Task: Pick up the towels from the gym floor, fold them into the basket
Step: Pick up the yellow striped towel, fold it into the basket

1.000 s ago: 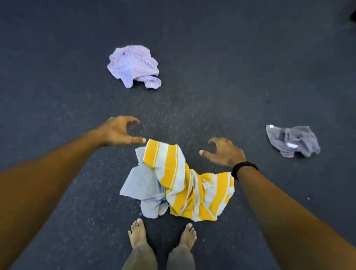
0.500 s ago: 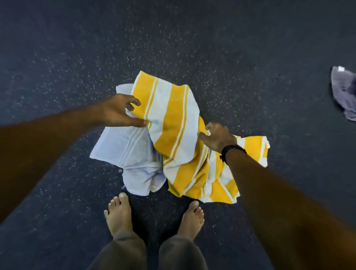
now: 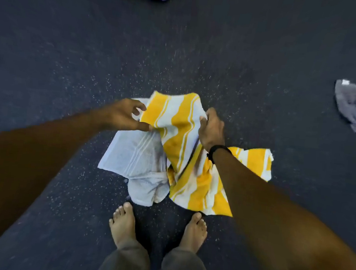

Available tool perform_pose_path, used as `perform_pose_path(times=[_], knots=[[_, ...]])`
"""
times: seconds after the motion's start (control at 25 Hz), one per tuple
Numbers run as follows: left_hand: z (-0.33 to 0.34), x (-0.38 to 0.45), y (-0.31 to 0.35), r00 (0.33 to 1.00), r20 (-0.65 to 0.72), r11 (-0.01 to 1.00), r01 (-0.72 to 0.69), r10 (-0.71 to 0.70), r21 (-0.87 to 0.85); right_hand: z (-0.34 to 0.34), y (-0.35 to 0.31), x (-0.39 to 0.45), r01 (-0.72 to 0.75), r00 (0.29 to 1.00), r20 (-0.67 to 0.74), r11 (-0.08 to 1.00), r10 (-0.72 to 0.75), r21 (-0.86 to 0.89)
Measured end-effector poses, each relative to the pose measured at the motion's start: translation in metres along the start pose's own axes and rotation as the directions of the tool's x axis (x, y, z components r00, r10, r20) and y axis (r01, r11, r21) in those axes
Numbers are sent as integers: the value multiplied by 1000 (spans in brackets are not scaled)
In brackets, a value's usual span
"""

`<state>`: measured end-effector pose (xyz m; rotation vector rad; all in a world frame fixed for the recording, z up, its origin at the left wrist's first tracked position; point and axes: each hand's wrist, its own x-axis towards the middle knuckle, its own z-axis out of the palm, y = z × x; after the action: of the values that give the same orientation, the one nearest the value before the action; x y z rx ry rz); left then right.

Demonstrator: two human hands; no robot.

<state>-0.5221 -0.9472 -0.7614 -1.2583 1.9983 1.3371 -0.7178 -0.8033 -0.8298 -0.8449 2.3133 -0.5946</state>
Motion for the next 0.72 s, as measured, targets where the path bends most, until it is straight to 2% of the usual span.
perform_pose_path(times=[0.08, 0.2, 0.4, 0.56, 0.72], knots=[[-40, -30, 42, 997, -59, 999, -45, 46, 7, -60, -41, -2, 101, 994, -41, 993, -99, 68], [-117, -93, 118, 980, -161, 993, -113, 115, 21, -176, -114, -11, 177, 975, -153, 979, -160, 101], [-234, -227, 259, 912, -309, 963, -253, 268, 88, -388, -228, -39, 348, 892, -332, 935, -308, 66], [-315, -346, 373, 828, -418, 927, -340, 375, 158, -560, -310, -97, 450, 806, -419, 893, -418, -26], [-364, -449, 463, 711, -500, 867, -445, 495, 225, -695, -370, -160, 491, 719, -515, 866, -466, -98]])
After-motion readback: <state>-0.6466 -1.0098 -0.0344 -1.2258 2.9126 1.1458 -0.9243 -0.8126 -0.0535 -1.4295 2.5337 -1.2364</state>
